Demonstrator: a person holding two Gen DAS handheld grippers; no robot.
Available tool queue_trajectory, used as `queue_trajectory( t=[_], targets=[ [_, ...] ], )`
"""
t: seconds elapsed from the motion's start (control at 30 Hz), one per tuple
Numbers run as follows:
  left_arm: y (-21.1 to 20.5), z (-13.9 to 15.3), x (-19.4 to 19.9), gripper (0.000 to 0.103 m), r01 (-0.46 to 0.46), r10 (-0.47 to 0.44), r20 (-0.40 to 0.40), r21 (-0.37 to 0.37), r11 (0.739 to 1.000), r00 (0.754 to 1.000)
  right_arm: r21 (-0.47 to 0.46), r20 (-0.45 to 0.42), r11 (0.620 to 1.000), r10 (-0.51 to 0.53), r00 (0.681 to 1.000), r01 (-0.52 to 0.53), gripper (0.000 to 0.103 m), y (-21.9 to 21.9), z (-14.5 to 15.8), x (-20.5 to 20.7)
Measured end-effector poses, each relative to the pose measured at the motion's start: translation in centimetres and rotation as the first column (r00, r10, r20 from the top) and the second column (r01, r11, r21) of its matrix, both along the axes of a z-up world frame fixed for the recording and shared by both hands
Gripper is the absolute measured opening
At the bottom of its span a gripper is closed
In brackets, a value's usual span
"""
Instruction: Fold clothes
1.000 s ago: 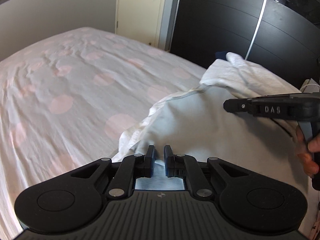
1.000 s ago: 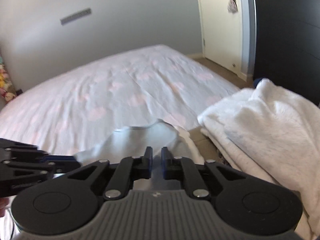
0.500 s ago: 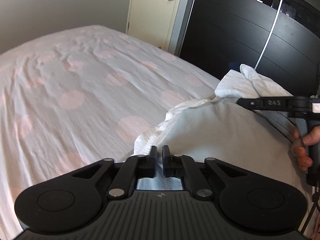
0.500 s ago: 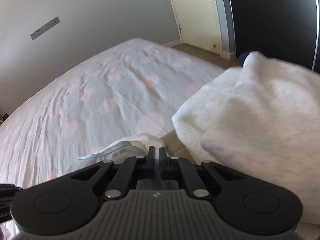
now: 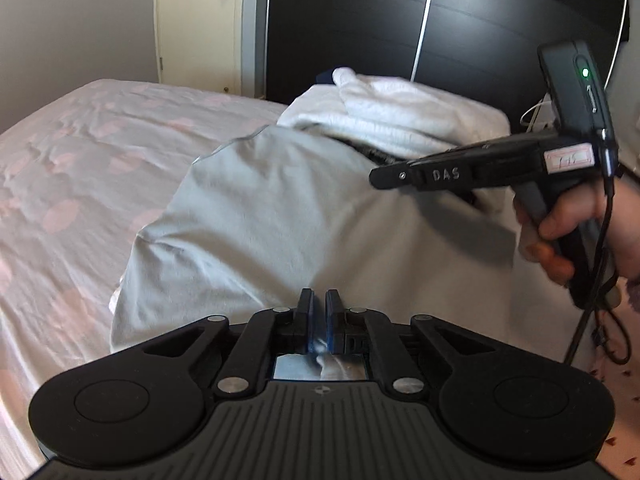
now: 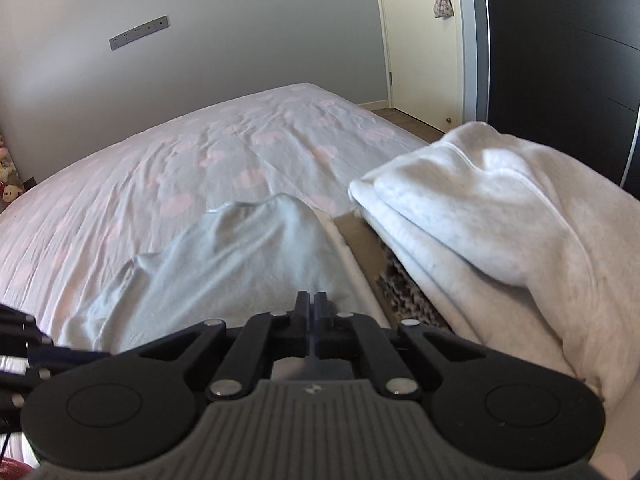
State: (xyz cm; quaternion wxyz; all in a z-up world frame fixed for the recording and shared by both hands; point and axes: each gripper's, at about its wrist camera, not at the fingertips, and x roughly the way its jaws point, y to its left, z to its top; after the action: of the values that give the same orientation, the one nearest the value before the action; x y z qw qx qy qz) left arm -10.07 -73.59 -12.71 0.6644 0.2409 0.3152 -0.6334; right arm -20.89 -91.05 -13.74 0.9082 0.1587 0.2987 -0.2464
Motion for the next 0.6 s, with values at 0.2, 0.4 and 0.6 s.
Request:
queue_trajectory(
  t=[0.2,0.4,0.6],
  targets=[
    [1.1,1.2,0.0,0.004,-0.04,0.04,0.009,0.012,0.999,0.999,0.033,0.008,0.999,-0.033,0.999,0.033,0.0,-0.3,0.4,-1.1],
    [2.8,2.6,-2.8,0.005,0.008,-0.008,-0.011,-0.037,0.999,1.0,-0.001,0.042,0.997,-0.08,0.996,0.08,0.01,1.5,2.1,-4.8],
    [2.8,-0.1,-4.9,0.005,0.053,-0.053,-0.001,0.073,0.996,0.999,0.006,-0.009,0.993,-0.115,0.993,0.115,0.01,3.0,-0.2,-7.9]
  ],
)
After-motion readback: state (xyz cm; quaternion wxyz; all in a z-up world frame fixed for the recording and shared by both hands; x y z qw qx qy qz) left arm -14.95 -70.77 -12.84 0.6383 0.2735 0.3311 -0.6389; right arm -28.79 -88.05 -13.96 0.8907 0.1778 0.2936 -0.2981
